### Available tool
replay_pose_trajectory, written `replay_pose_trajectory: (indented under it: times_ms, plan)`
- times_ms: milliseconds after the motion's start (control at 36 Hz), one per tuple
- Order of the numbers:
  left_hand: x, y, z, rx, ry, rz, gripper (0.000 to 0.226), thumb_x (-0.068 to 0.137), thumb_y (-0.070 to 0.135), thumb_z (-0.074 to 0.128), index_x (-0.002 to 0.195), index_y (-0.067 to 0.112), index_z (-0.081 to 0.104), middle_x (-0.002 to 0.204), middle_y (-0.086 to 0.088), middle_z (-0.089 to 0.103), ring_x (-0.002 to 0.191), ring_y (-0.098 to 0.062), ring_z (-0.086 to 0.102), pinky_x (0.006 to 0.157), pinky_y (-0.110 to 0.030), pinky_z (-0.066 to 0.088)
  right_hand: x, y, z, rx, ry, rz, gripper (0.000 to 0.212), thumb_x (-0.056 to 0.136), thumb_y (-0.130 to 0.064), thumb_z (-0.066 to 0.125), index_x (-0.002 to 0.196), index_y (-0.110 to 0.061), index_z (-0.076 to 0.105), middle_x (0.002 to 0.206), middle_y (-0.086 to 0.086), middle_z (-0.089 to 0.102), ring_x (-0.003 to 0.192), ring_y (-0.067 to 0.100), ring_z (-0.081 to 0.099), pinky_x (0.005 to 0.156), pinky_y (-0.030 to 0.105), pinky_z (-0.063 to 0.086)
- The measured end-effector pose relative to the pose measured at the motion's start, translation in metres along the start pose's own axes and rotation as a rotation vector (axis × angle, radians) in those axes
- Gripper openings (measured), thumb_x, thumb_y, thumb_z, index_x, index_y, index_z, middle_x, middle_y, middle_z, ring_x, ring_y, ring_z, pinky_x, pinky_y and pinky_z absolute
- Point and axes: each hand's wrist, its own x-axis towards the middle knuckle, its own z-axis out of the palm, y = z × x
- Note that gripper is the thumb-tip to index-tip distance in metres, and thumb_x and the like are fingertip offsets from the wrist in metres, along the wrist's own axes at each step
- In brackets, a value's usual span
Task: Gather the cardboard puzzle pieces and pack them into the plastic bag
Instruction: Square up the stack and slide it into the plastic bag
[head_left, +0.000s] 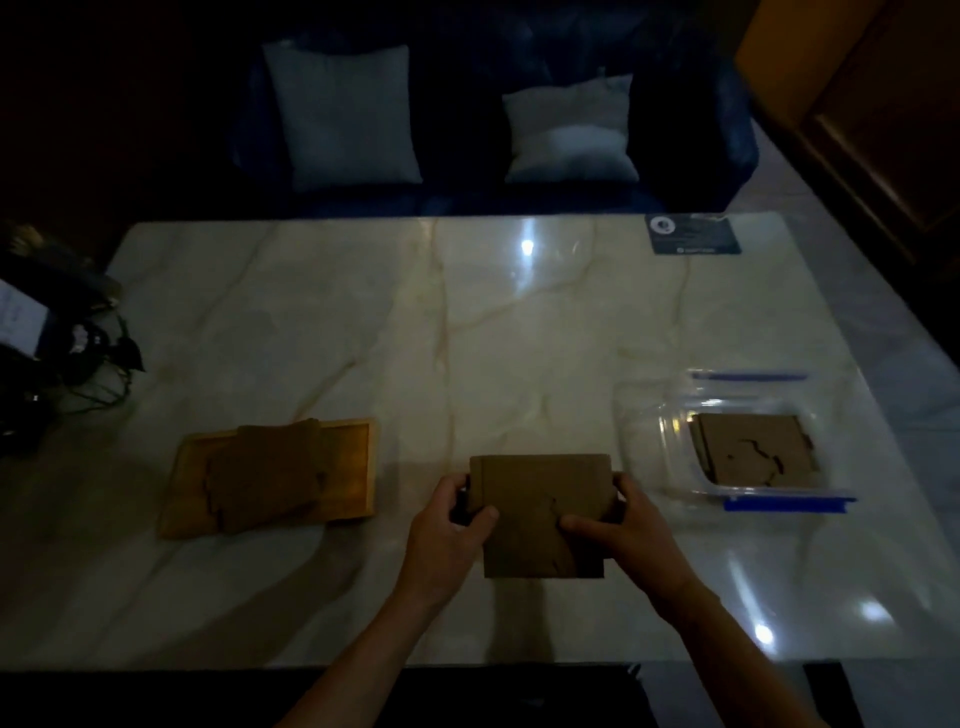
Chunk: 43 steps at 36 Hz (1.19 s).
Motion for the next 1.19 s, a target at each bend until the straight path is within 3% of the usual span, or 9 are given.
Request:
replay_pose_trajectory:
  times_ms: [194, 361, 528, 667, 778, 889, 972, 1083, 1194]
  plan:
    - [0.0, 0.02, 0.05, -0.039, 0.028, 0.004, 0.027, 0.087, 0.016, 0.068, 0.101, 0.037, 0.058, 0.101, 0.007, 0.07, 0.089, -0.008, 0.069, 0.072, -0.035, 0.06, -0.005, -0.007, -0.062, 0.138, -0.089, 0.034, 0.061, 0.063, -0.048, 0.082, 0.116, -0.038, 0.053, 0.108, -0.002, 0.071, 0.09, 0.013, 0.073, 0.066, 0.027, 0.059]
    - [0.002, 0.037, 0.1, -0.075, 0.056, -0.013, 0.028, 0.085, 0.017, 0.07, 0.104, 0.037, 0.06, 0.102, 0.004, 0.072, 0.089, -0.009, 0.07, 0.071, -0.033, 0.06, -0.005, -0.006, -0.121, 0.16, -0.077, 0.01, 0.05, 0.071, -0.039, 0.076, 0.118, -0.031, 0.059, 0.105, 0.003, 0.074, 0.09, 0.02, 0.073, 0.068, 0.034, 0.06]
    - [0.004, 0.057, 0.156, -0.109, 0.086, -0.037, 0.031, 0.084, 0.011, 0.07, 0.102, 0.035, 0.061, 0.091, 0.011, 0.074, 0.076, -0.004, 0.071, 0.054, -0.019, 0.053, 0.0, -0.004, -0.177, 0.157, -0.071, 0.01, 0.049, 0.074, -0.033, 0.074, 0.119, -0.028, 0.058, 0.108, 0.005, 0.072, 0.089, 0.019, 0.074, 0.067, 0.033, 0.06]
    - [0.007, 0.069, 0.198, -0.064, 0.097, -0.064, 0.03, 0.083, 0.014, 0.071, 0.106, 0.031, 0.061, 0.096, 0.002, 0.071, 0.077, -0.01, 0.069, 0.055, -0.022, 0.054, 0.004, 0.0, -0.22, 0.149, -0.067, 0.034, 0.038, 0.084, -0.025, 0.073, 0.119, -0.031, 0.058, 0.104, 0.002, 0.072, 0.084, 0.015, 0.074, 0.061, 0.026, 0.059]
    - [0.011, 0.074, 0.232, -0.056, 0.093, -0.07, 0.031, 0.083, 0.015, 0.071, 0.103, 0.036, 0.06, 0.098, 0.002, 0.067, 0.072, -0.004, 0.067, 0.053, -0.018, 0.051, 0.006, 0.005, -0.252, 0.133, -0.042, 0.043, 0.042, 0.084, -0.028, 0.074, 0.123, -0.029, 0.059, 0.105, 0.002, 0.073, 0.085, 0.015, 0.074, 0.064, 0.029, 0.06]
    - [0.018, 0.077, 0.259, -0.061, 0.075, -0.085, 0.031, 0.085, 0.016, 0.068, 0.112, 0.03, 0.06, 0.101, -0.003, 0.066, 0.087, -0.019, 0.068, 0.064, -0.032, 0.058, 0.011, 0.01, -0.278, 0.144, 0.002, 0.045, 0.034, 0.083, -0.028, 0.074, 0.115, -0.032, 0.063, 0.096, -0.005, 0.076, 0.084, 0.011, 0.074, 0.06, 0.023, 0.059]
    - [0.023, 0.083, 0.276, -0.083, 0.061, -0.09, 0.028, 0.089, 0.012, 0.063, 0.107, 0.033, 0.059, 0.104, -0.004, 0.065, 0.09, -0.018, 0.068, 0.062, -0.028, 0.058, 0.016, 0.011, -0.293, 0.14, 0.013, 0.054, 0.028, 0.085, -0.025, 0.072, 0.108, -0.037, 0.061, 0.09, -0.011, 0.076, 0.082, 0.01, 0.074, 0.057, 0.021, 0.057]
    - [0.036, 0.087, 0.292, -0.041, 0.076, -0.119, 0.025, 0.09, 0.011, 0.063, 0.113, 0.019, 0.06, 0.108, -0.01, 0.063, 0.092, -0.023, 0.067, 0.064, -0.031, 0.059, 0.026, 0.01, -0.306, 0.118, 0.06, 0.059, 0.03, 0.086, -0.024, 0.072, 0.112, -0.032, 0.059, 0.093, -0.001, 0.075, 0.079, 0.013, 0.074, 0.057, 0.022, 0.057]
    - [0.053, 0.089, 0.304, 0.042, 0.101, -0.11, 0.026, 0.088, 0.013, 0.064, 0.114, 0.016, 0.061, 0.109, -0.008, 0.063, 0.086, -0.014, 0.065, 0.056, -0.019, 0.055, 0.04, 0.013, -0.31, 0.093, 0.155, 0.054, 0.043, 0.086, -0.022, 0.072, 0.125, -0.026, 0.055, 0.107, 0.004, 0.07, 0.086, 0.014, 0.07, 0.061, 0.022, 0.055]
